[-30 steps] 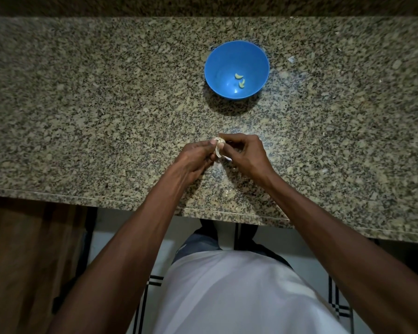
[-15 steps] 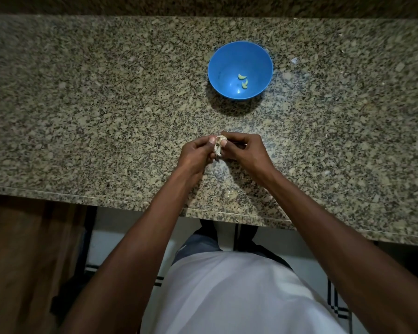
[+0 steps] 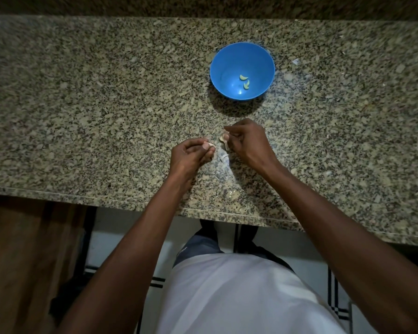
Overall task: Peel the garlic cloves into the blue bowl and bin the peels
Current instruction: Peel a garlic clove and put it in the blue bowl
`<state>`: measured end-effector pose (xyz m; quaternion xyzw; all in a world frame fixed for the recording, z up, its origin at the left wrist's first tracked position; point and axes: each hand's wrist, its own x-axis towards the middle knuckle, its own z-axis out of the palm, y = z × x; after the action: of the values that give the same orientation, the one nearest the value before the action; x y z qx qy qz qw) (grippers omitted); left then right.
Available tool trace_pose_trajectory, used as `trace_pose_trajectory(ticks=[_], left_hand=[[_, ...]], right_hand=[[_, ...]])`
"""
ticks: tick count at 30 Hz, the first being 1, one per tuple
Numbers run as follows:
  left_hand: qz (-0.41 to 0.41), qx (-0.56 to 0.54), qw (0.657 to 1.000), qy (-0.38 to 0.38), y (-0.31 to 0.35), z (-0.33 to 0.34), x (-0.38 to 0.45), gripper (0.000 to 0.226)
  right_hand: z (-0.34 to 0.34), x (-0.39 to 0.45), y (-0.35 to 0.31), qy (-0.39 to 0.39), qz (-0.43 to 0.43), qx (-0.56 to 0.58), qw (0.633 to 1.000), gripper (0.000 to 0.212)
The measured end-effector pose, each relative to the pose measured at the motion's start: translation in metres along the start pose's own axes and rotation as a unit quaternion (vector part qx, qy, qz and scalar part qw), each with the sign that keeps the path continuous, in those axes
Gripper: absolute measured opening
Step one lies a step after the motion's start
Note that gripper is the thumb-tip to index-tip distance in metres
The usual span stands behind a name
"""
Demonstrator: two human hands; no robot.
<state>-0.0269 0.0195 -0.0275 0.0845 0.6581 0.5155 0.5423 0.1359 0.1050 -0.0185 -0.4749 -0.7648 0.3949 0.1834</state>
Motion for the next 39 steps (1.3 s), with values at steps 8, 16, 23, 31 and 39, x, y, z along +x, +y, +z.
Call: trace_pose_trajectory(ticks=[8, 16, 23, 31, 39], left_hand=[[0.074, 0.08, 0.992, -0.069, -0.007, 0.008, -0.012, 0.013], [0.195, 0.193, 0.957, -0.098, -0.011, 0.027, -0.019, 0.013], [0.221, 0.241, 0.938, -0.117, -0.014, 0.041, -0.024, 0.017], [0.227, 0.301, 0.926, 0.034, -0.015, 0.017, -0.016, 0.017], [0.234, 0.44, 0.865, 0.055, -0.011, 0.005, 0.005, 0.034]], right_hand=[[0.003, -0.024, 0.005, -0.047, 0.132, 0.248, 0.959, 0.023], [-0.022, -0.039, 0.021, -0.085, 0.271, 0.495, 0.821, 0.022], [-0.035, -0.041, 0.032, -0.103, 0.302, 0.5, 0.805, 0.037], [-0.024, -0.026, 0.025, 0.005, 0.113, 0.076, 0.991, 0.01], [-0.005, -0.015, 0.013, -0.048, -0.022, -0.265, 0.963, 0.023]])
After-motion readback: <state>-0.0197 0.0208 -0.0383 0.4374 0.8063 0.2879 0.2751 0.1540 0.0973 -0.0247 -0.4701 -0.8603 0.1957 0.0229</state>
